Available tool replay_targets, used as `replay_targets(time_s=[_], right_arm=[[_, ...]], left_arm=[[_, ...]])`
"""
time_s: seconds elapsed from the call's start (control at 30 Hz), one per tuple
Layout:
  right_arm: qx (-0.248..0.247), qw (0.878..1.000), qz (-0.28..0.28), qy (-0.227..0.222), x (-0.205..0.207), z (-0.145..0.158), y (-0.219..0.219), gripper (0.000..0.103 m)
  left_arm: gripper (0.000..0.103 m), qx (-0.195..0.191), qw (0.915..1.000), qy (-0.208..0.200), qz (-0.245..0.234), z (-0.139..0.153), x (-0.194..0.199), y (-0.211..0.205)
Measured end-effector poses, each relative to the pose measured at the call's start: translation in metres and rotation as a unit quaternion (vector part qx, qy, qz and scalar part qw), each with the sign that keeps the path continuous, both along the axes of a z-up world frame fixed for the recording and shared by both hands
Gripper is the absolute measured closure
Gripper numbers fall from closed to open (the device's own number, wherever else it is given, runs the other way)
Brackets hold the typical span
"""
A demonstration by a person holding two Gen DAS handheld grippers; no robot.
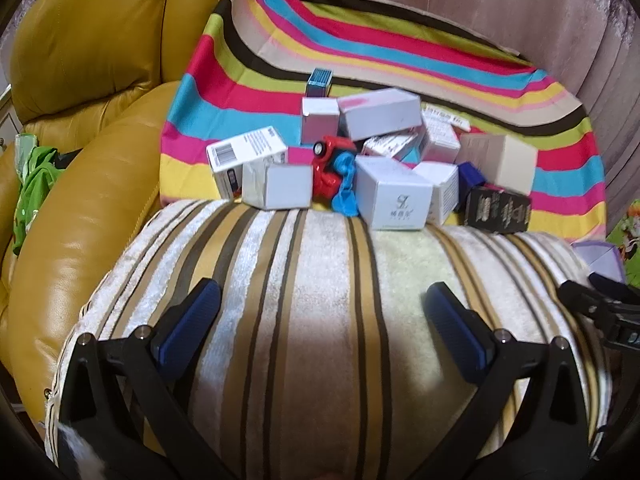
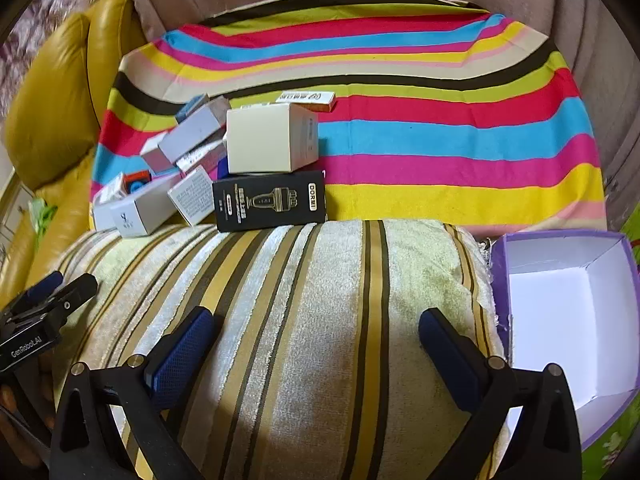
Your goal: Organize rigid objects
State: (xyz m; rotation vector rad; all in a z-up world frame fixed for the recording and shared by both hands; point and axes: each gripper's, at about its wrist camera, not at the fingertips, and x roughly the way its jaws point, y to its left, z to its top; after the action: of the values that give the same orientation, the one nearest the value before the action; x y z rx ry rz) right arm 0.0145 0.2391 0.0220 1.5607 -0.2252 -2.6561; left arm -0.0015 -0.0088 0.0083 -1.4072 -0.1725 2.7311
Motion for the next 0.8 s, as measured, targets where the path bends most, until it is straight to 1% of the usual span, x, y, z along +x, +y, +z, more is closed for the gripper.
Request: replay_targets(time_s=[0.07,0.1,0.17,0.23,0.27,0.33,0.43,0.57,0.63,0.7,0.8], right_arm=[[0.001,1.0,0.009,0.001,0.0,0.001,-0.002,0.0],[0.001,1.0,0.021,0.005,0.0,0.002,-0.003,0.0],[0.004,0.999,0.033,0.008,0.0,0.004,-0.005,0.0],[0.003,0.999,0.036,0.007,0.0,0.004,-0.005,0.0],[0.002,0.999,0.038,0.007,-0.001,0.005,-0.005,0.0],[-0.001,0.999,0.047,0.009,-0.002,0.009,-0.005,0.0],[-0.004,0.998,0.054,0.024,-0.005,0.017,-0.006,0.0],[0.001,0.997,0.056,0.048,-0.013,0.03,-0.008,0.0],[0.003,0.997,0.053,0.058,-0.023,0.035,-0.008,0.0],[0.002,0.997,0.049,0.058,-0.034,0.038,-0.008,0.0],[0.006,0.996,0.048,0.07,-0.049,0.043,-0.01,0.0]], left_arm=[[0.001,0.023,0.9997,0.004,-0.006,0.003,-0.001,-0.006],[0.001,0.042,0.9991,0.008,-0.002,0.007,-0.001,-0.011],[0.001,0.067,0.9978,0.005,0.0,0.011,-0.004,-0.019],[0.002,0.063,0.9979,0.005,0.008,0.014,-0.011,-0.024],[0.002,0.06,0.998,0.005,0.02,0.016,-0.018,-0.03],[0.002,0.067,0.9972,-0.001,0.033,0.018,-0.031,-0.039],[0.002,0.07,0.9961,-0.01,0.052,0.017,-0.055,-0.052],[0.002,0.089,0.9893,-0.046,0.105,0.003,-0.088,-0.071],[0.002,0.089,0.9876,-0.052,0.118,-0.001,-0.099,-0.074],[0.002,0.083,0.9863,-0.057,0.131,-0.006,-0.109,-0.076],[0.002,0.094,0.982,-0.073,0.147,-0.014,-0.122,-0.082]])
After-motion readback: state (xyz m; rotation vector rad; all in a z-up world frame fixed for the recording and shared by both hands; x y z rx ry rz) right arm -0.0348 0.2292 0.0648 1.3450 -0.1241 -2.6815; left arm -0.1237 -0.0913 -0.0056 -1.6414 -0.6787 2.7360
